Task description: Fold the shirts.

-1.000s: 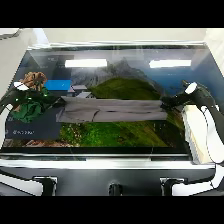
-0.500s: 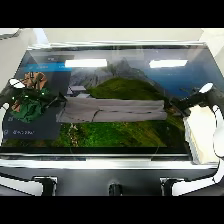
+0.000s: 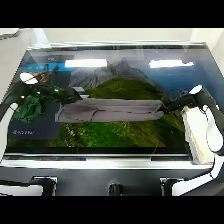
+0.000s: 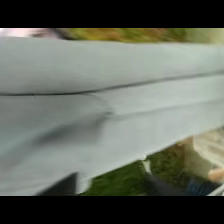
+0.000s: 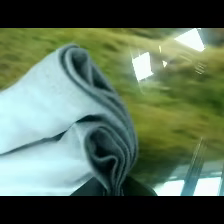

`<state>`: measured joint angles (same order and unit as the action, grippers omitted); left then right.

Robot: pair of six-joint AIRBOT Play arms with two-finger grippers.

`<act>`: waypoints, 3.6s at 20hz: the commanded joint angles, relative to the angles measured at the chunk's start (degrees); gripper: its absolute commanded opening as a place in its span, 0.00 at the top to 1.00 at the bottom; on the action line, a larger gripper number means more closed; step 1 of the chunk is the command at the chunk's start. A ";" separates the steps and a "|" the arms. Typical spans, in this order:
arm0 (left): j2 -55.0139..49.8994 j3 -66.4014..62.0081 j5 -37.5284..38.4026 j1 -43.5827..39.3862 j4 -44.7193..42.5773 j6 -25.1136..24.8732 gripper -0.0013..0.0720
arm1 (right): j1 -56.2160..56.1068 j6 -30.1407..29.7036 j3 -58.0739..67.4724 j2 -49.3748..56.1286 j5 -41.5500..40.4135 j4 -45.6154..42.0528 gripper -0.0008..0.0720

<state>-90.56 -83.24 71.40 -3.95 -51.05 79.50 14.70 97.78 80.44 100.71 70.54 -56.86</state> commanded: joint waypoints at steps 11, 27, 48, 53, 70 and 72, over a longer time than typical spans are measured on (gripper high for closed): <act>-18.75 0.07 -24.44 -28.81 33.79 2.23 0.93 | -0.72 -6.32 0.09 -38.47 15.89 3.39 0.92; 5.90 0.07 -25.49 -3.30 16.65 -7.06 0.94 | -22.01 -8.48 0.07 -27.39 -9.60 15.13 0.92; 31.89 3.41 -13.77 13.84 6.19 -6.91 0.93 | -12.61 1.05 -9.11 -15.30 9.03 -8.92 0.09; 32.04 4.11 -13.75 11.15 6.21 -6.88 0.93 | -16.70 0.17 -22.25 -12.31 -9.66 6.03 0.08; 32.70 4.13 -13.75 9.46 4.70 -7.06 0.93 | 5.95 -6.67 3.72 -25.51 0.68 5.75 0.92; 32.70 4.13 -13.75 9.46 4.04 -7.08 0.93 | 12.46 -5.57 5.55 -28.06 3.72 2.80 0.92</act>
<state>-57.84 -79.13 57.65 5.52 -45.93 72.49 18.76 90.45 82.19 76.47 68.79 -49.89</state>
